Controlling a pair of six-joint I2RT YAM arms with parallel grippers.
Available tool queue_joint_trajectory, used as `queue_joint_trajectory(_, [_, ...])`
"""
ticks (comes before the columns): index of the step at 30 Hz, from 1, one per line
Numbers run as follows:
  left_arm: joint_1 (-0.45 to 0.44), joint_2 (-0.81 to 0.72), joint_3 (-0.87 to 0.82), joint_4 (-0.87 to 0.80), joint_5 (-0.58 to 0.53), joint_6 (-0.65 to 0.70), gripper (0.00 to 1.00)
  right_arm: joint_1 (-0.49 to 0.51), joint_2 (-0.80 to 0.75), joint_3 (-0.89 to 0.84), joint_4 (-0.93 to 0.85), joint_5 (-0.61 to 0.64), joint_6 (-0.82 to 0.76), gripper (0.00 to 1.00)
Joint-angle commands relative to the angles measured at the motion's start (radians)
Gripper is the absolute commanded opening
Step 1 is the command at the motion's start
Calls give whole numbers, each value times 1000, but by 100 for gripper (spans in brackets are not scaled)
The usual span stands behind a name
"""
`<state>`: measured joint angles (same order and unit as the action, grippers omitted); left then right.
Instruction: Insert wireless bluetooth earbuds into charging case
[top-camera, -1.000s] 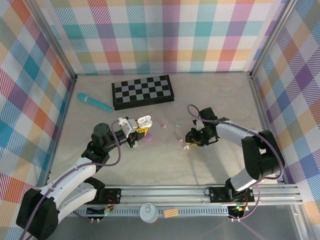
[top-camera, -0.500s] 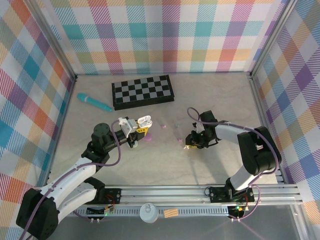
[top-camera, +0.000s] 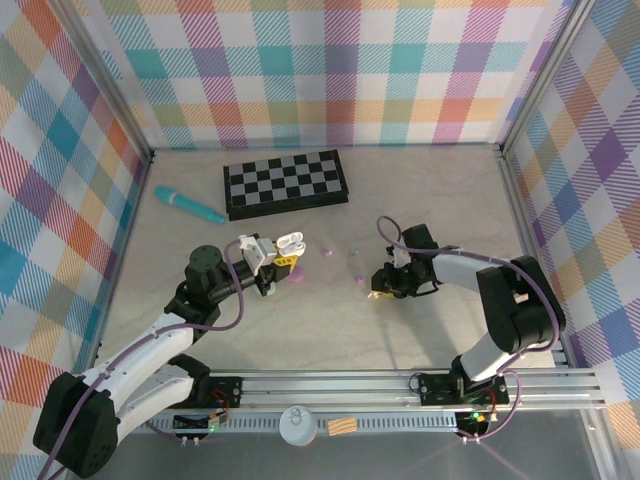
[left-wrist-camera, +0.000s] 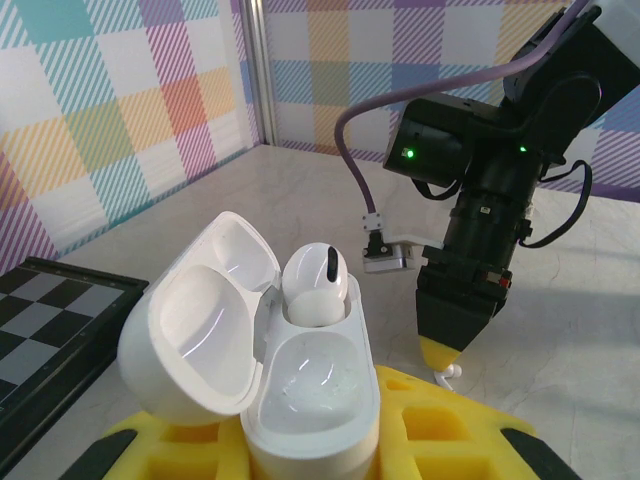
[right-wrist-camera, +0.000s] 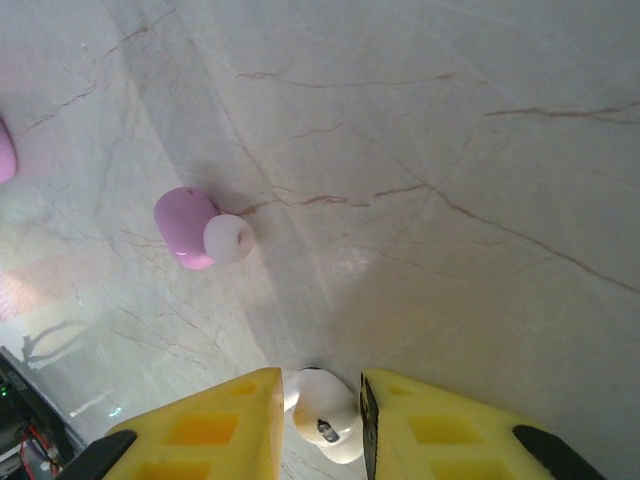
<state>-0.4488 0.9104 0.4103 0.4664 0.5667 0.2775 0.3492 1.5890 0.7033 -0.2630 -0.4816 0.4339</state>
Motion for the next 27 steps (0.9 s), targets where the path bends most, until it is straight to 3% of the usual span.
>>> queue_joint_trajectory(1, [9, -12, 27, 26, 17, -1, 2, 8, 9, -18, 14, -51, 0, 27])
queue_joint_trajectory(17, [9, 7, 33, 32, 18, 0, 2, 10, 15, 3, -51, 4, -32, 23])
queue_joint_trajectory(27, [4, 80, 68, 24, 64, 21, 2, 16, -172, 137, -258, 126, -92, 23])
